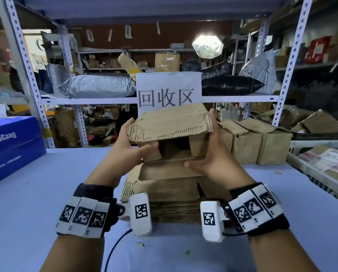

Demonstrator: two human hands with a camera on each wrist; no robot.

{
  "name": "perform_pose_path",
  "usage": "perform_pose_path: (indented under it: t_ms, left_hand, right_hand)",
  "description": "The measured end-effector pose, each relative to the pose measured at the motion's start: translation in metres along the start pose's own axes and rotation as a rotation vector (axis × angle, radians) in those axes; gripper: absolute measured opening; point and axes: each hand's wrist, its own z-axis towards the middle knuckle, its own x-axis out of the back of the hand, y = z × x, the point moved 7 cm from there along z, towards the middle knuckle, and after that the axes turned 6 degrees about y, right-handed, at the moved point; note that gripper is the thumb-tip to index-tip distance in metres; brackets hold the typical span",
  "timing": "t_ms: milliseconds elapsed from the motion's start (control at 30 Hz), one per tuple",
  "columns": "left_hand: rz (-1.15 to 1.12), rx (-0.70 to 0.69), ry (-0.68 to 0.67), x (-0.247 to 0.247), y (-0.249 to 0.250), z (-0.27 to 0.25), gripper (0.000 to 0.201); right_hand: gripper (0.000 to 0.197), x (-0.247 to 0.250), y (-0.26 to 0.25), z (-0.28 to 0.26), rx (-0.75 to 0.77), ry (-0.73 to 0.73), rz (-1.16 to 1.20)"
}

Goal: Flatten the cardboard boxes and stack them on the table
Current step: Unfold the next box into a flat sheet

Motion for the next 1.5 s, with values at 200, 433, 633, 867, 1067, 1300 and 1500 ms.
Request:
perform_pose_path:
  t_ms: [200, 433, 633, 867, 1067, 1300, 1500]
  left_hand:
    - [-0.107, 0.052, 0.137, 0.007, -0.003, 0.000, 0.052]
    - [-0.185, 0.067, 0.170, 0.008, -0.005, -0.005, 0.040]
    - [-0.043, -0.083, 0.200, 0.001, 0.010, -0.008, 0.022]
    - [-0.036, -0.079, 0.209, 0.001, 0.006, -0.012, 0.022]
    - [-0.043, -0.077, 0.097, -0.006, 0.007, -0.017, 0.074]
    - [-0.046, -0.088, -0.033, -0.019, 0.007, -0.021, 0.072]
    - [0.014, -0.094, 0.014, -0.018, 0.005, -0.022, 0.081]
  right_hand:
    - [0.150, -0.006, -0.006, -0.008, 0.063, 0.024, -0.067]
    - [0.148, -0.009, -0.026, -0.010, 0.140, 0.043, -0.163]
    - [0.141, -0.010, -0.035, -0.012, 0.224, 0.078, -0.195]
    - [0.133, -0.007, -0.017, -0.011, 0.100, 0.069, -0.086]
    - [0.105, 0.006, -0.001, -0.010, -0.056, 0.148, 0.102]
    - [0.086, 0.021, 0.011, -0.011, -0.185, 0.286, 0.108]
    - [0.076, 0.023, 0.001, -0.018, -0.158, 0.248, 0.109]
